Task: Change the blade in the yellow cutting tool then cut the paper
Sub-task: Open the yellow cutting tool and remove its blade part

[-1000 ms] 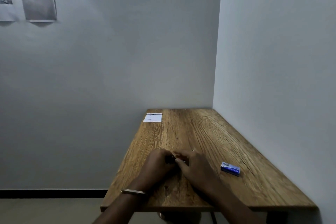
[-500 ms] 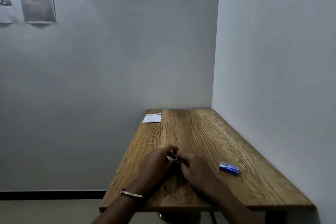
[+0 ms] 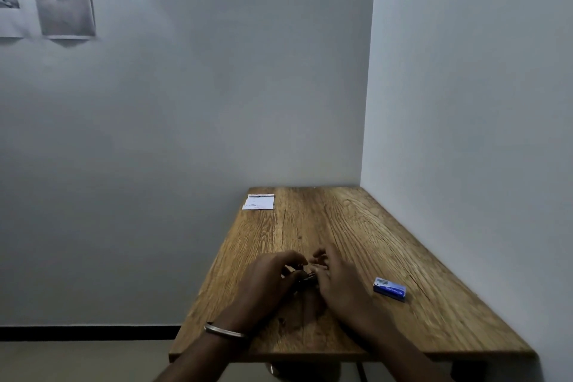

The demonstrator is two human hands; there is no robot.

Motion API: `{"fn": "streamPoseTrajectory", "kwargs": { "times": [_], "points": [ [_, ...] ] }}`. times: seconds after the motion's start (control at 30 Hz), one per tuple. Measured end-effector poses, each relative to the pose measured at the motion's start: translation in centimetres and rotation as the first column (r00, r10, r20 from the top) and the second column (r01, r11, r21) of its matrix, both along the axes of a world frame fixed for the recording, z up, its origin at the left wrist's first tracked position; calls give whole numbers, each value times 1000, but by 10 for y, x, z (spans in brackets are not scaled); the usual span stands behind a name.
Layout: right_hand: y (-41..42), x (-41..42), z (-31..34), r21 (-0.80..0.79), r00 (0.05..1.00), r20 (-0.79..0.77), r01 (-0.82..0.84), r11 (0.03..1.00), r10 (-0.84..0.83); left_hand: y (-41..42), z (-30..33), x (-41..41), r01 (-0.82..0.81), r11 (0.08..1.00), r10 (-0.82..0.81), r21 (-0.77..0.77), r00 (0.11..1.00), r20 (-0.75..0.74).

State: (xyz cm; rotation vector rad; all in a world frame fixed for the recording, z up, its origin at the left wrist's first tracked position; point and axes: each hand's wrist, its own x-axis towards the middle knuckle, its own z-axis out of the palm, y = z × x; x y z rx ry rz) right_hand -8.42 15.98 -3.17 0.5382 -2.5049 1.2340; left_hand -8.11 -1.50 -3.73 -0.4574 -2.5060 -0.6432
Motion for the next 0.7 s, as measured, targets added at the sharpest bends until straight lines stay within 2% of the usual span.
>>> {"fn": "streamPoseTrajectory", "kwargs": {
  "times": [0.27,0.37,0.7],
  "points": [
    [13,-3,-3,284,993,-96,99,954,-74,-4,-3,-6,17,999,-19,34,998,52],
    [24,-3,-6,294,988,-115,136,946,-106,-4,-5,-8,19,998,-24,63,996,80],
    [32,-1,-6,348,990,-125,111,931,-71,-3,-4,-4,56,992,-68,114,993,101]
  ]
}}
